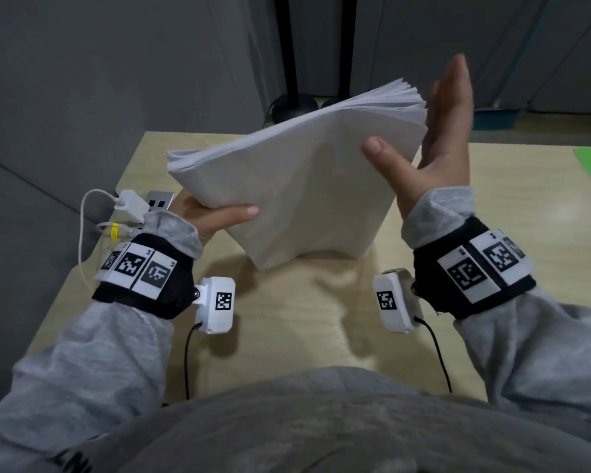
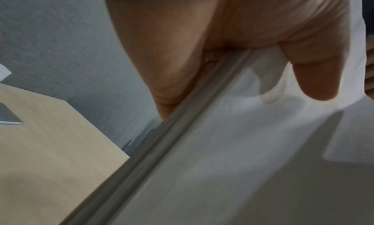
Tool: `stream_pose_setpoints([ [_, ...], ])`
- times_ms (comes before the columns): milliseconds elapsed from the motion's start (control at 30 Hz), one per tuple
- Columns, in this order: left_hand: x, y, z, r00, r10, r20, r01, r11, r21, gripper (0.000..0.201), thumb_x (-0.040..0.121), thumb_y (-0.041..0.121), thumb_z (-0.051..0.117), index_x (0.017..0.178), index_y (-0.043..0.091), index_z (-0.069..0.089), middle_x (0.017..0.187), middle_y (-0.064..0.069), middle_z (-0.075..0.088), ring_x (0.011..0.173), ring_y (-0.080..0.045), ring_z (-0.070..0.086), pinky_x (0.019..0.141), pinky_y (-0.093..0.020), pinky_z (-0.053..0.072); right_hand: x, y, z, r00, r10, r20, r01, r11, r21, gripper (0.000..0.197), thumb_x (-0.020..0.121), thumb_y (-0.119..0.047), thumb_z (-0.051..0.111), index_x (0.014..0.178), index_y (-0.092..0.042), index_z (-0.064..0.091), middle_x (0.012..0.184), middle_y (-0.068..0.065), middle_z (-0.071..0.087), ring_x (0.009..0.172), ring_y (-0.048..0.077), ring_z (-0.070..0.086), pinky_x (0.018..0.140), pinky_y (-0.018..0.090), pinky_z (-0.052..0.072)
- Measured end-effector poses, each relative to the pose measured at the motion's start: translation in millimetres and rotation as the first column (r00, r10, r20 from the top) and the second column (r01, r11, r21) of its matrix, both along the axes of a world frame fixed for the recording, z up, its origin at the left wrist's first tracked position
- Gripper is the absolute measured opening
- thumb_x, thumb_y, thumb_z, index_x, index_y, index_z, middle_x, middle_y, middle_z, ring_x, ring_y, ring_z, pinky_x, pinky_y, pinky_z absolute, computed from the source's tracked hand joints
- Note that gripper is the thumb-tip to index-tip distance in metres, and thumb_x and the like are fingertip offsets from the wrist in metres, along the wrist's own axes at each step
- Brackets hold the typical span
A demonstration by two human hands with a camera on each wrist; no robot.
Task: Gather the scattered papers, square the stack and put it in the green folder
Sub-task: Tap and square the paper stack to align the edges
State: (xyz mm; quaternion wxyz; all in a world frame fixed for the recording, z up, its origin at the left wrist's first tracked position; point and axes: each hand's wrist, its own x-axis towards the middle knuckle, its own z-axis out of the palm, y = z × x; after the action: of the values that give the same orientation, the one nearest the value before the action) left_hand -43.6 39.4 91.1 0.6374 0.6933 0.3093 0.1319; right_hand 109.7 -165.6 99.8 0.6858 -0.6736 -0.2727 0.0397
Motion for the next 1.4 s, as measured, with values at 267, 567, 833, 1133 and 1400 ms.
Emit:
stream_pose_setpoints([
  [267, 0.8, -5.8, 6.3, 0.999, 0.002, 0.043, -0.002, 1.000, -0.006, 0.082, 0.048, 0.032, 0.092, 0.119, 0.005, 0.060, 0.122, -0.017, 0.062, 0.112, -0.027, 0.058, 0.102, -0.044, 0.042, -0.9, -1.6, -25.4, 0.995, 0.024, -0.102, -0.032, 0.996, -0.082, 0.122, 0.059, -0.056, 0.082, 0.151, -0.017, 0.012, 0.154, -0.001, 0.028, 0.141, 0.012, 0.031, 0.114, 0.043, 0.033],
  [567, -4.5, 10.5, -8.4, 0.998, -0.013, 0.055, 0.012, 1.000, 0.006, 0.069, 0.039, 0.045, 0.093, 0.101, 0.026, 0.069, 0.107, -0.006, 0.071, 0.111, -0.032, 0.061, 0.103, -0.057, 0.040, -0.2, -1.8, -60.1, 0.966, 0.063, -0.251, -0.155, 0.918, -0.366, 0.115, 0.054, -0.042, 0.089, 0.146, -0.015, 0.026, 0.133, -0.002, 0.052, 0.123, 0.015, 0.049, 0.094, 0.008, 0.042],
  [833, 2.3, -2.2, -0.3, 0.996, 0.091, 0.014, -0.092, 0.978, 0.188, 0.024, 0.074, 0.022, 0.077, 0.090, 0.030, 0.062, 0.080, 0.021, 0.065, 0.071, 0.014, 0.063, 0.066, -0.002, 0.046, 3.7, 7.8, -53.5, 0.984, -0.048, -0.169, -0.028, 0.908, -0.417, 0.099, 0.062, -0.022, 0.088, 0.140, -0.017, 0.028, 0.143, 0.004, 0.034, 0.125, 0.017, 0.040, 0.104, 0.028, 0.037],
  [1133, 1.1, -7.1, 5.3, 0.989, 0.143, 0.047, -0.150, 0.955, 0.256, 0.049, 0.055, 0.045, 0.085, 0.093, 0.023, 0.065, 0.086, 0.011, 0.069, 0.083, -0.003, 0.066, 0.079, -0.021, 0.050, 5.1, 0.7, -55.6, 0.945, -0.009, -0.327, -0.087, 0.956, -0.279, 0.029, 0.075, -0.016, 0.079, 0.098, -0.029, 0.066, 0.087, -0.017, 0.069, 0.081, -0.001, 0.066, 0.075, 0.018, 0.049],
  [1400, 2.2, -3.8, 4.0, 0.992, 0.126, -0.014, -0.121, 0.973, 0.197, 0.062, 0.047, 0.038, 0.090, 0.102, 0.018, 0.068, 0.103, -0.007, 0.071, 0.102, -0.027, 0.066, 0.095, -0.044, 0.049, 0.8, -4.7, -49.8, 0.943, 0.037, -0.332, -0.085, 0.988, -0.131, 0.026, 0.082, -0.006, 0.070, 0.089, -0.030, 0.066, 0.075, -0.021, 0.072, 0.072, -0.004, 0.067, 0.065, 0.012, 0.052],
])
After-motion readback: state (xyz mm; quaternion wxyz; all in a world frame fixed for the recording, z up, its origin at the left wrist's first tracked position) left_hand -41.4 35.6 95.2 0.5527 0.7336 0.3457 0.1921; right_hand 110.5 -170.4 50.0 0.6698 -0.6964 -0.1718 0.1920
